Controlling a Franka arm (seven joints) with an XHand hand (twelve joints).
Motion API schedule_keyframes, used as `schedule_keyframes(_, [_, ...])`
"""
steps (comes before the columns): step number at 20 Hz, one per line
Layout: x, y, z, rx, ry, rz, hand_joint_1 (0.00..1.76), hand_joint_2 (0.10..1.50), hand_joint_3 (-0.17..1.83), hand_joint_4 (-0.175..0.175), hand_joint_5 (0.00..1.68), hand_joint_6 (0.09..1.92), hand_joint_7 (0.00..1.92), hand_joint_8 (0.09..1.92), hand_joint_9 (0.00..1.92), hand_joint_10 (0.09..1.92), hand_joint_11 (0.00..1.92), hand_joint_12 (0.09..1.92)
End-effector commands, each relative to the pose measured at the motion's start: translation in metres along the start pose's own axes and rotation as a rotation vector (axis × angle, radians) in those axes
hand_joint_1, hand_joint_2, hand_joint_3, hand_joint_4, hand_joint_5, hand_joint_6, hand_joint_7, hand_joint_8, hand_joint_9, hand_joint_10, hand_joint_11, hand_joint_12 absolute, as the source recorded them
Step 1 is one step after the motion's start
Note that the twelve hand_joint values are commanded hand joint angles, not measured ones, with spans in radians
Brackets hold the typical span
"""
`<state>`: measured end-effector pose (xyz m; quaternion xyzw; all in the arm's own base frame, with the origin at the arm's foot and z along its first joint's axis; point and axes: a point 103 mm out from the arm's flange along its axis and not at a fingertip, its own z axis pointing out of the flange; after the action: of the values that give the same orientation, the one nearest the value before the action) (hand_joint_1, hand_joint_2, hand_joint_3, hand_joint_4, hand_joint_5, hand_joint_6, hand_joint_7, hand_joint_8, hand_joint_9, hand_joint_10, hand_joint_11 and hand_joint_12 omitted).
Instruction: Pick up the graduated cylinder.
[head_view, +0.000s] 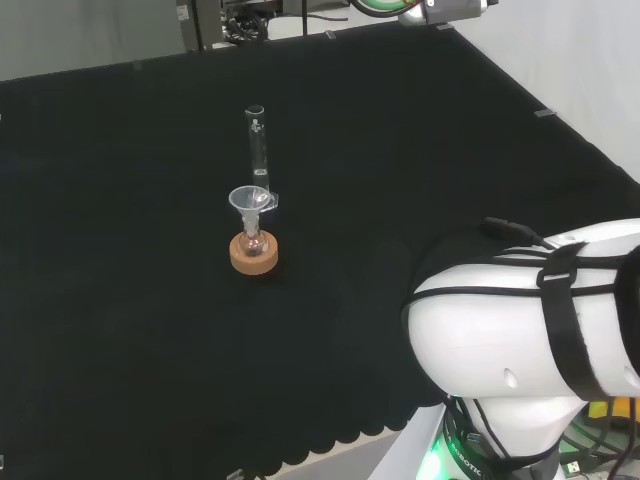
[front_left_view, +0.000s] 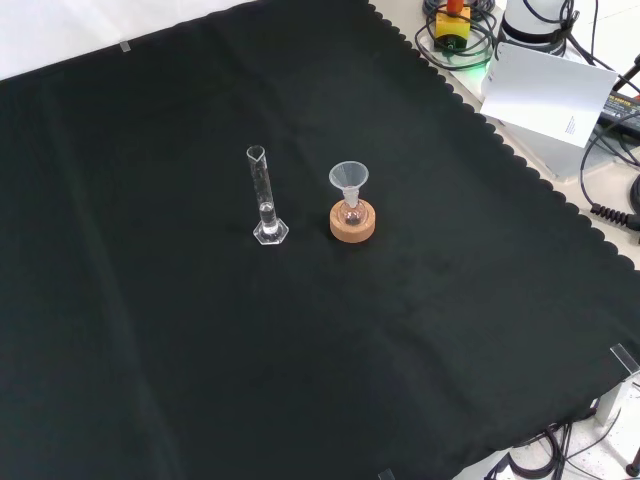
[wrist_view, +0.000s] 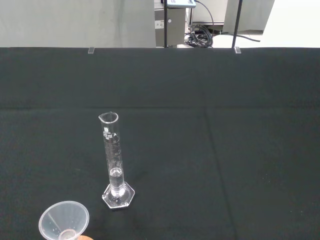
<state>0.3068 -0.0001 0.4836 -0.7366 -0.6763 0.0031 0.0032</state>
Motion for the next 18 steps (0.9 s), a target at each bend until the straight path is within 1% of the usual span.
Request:
schedule_keyframes(1, [-0.001,0.001,0.0,-0.007,-0.006,-0.001,0.12,1.29,0.0,-0.008,0.26,0.09,0.01,0.58,0.52,0.09,0.08,1.38])
schedule_keyframes(2, [-0.001,0.001,0.0,-0.007,-0.006,0.0,0.06,1.33,0.02,-0.004,0.25,0.09,0.01,0.58,0.51,0.09,0.08,1.37])
schedule_keyframes(4, [-0.003,0.003,0.001,-0.005,-0.004,0.001,0.01,1.36,0.03,-0.002,0.25,0.09,0.01,0.57,0.51,0.09,0.08,1.36])
schedule_keyframes(9, [-0.008,0.008,0.006,0.002,-0.007,0.015,0.0,1.37,0.04,-0.001,0.25,0.09,0.02,0.56,0.51,0.09,0.08,1.36])
schedule_keyframes(15, [-0.02,0.027,0.025,0.03,0.004,0.059,0.0,1.37,0.04,-0.001,0.25,0.09,0.02,0.56,0.51,0.09,0.08,1.36])
schedule_keyframes(18, [-0.025,0.037,0.034,0.036,0.012,0.077,0.0,1.37,0.04,-0.001,0.25,0.09,0.02,0.55,0.51,0.09,0.08,1.36])
